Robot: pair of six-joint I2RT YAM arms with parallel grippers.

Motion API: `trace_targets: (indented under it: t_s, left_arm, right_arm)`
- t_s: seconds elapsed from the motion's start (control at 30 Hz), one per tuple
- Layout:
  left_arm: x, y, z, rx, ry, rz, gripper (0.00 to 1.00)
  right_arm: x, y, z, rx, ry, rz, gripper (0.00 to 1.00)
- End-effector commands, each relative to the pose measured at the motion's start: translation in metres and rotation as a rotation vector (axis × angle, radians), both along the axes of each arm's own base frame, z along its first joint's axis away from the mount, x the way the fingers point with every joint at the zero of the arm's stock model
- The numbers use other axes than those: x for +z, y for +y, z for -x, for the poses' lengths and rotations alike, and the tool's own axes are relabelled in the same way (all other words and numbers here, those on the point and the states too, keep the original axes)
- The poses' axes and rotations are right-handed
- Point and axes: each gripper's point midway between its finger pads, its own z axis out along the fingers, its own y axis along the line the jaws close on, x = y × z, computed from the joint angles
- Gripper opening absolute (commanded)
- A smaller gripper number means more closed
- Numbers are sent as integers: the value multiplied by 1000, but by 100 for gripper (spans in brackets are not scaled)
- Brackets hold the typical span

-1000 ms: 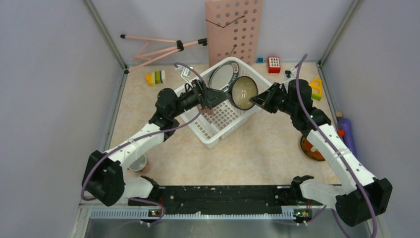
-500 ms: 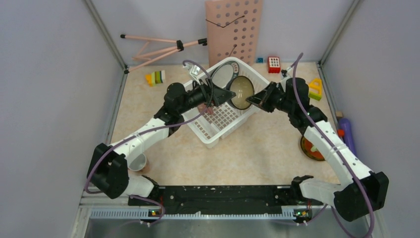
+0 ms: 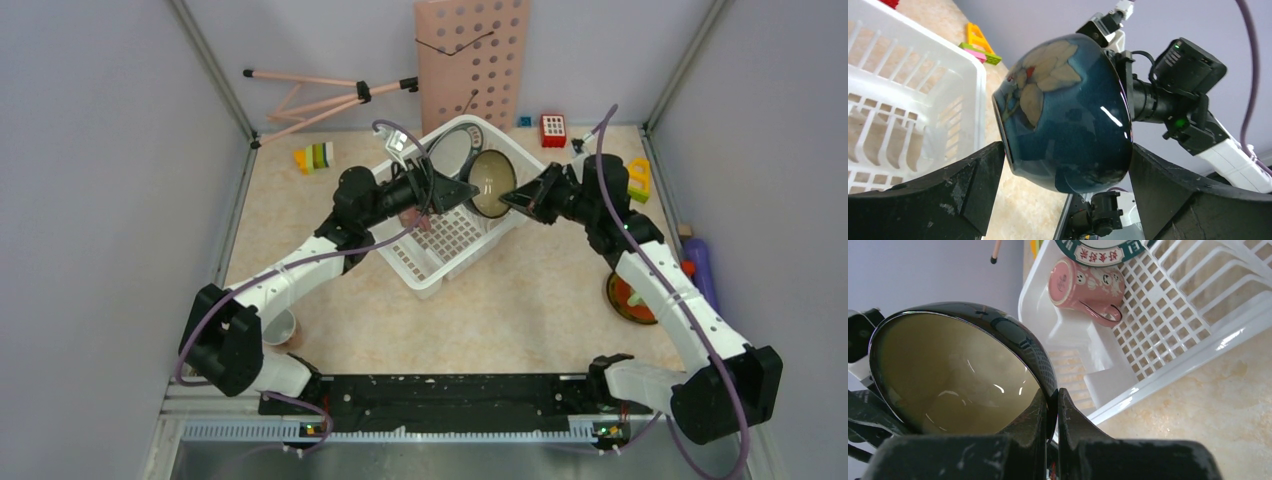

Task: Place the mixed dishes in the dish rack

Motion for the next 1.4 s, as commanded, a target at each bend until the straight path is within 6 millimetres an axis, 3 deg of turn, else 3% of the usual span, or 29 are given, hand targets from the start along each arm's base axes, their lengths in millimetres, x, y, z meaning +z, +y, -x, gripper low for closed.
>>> trace_targets:
  t_s: [0.0, 0.3, 0.37, 0.43, 0.47, 0.53, 0.6, 0.7, 0.97, 1.23, 1.37]
  left_arm:
    - [37, -1, 13, -58, -95, 84, 95]
    - [32, -4, 9, -58, -79, 62, 83]
    - [33, -4, 9, -59, -82, 66, 74]
    - [34, -3, 8, -51, -95, 66, 54]
    - [35, -3, 7, -45, -103, 64, 46]
    - [33, -1, 3, -19, -118, 40, 30]
    - [31, 1, -1, 4, -122, 4, 15]
    - [27, 3, -8, 39, -131, -46, 0]
    - [2, 16, -40, 202, -143, -236, 0]
    - [-47, 32, -70, 371, -206, -747, 0]
    - [-61, 24, -78, 389, -225, -815, 0]
  right_arm:
    - [66, 8, -5, 56, -189, -139, 0]
    - [67, 9, -3, 67, -190, -143, 0]
    - [67, 9, -3, 69, -191, -141, 0]
    - [66, 7, -3, 63, -197, -130, 0]
    - [65, 6, -3, 55, -197, -122, 7]
    - [62, 2, -5, 37, -195, -101, 38]
    - [58, 0, -7, 27, -187, -85, 59]
    - [49, -4, -11, 9, -171, -63, 71]
    - [23, -20, -22, -61, -108, 42, 87]
    - [21, -71, -19, -257, -141, 264, 88]
    - [26, -83, -13, -297, -176, 293, 87]
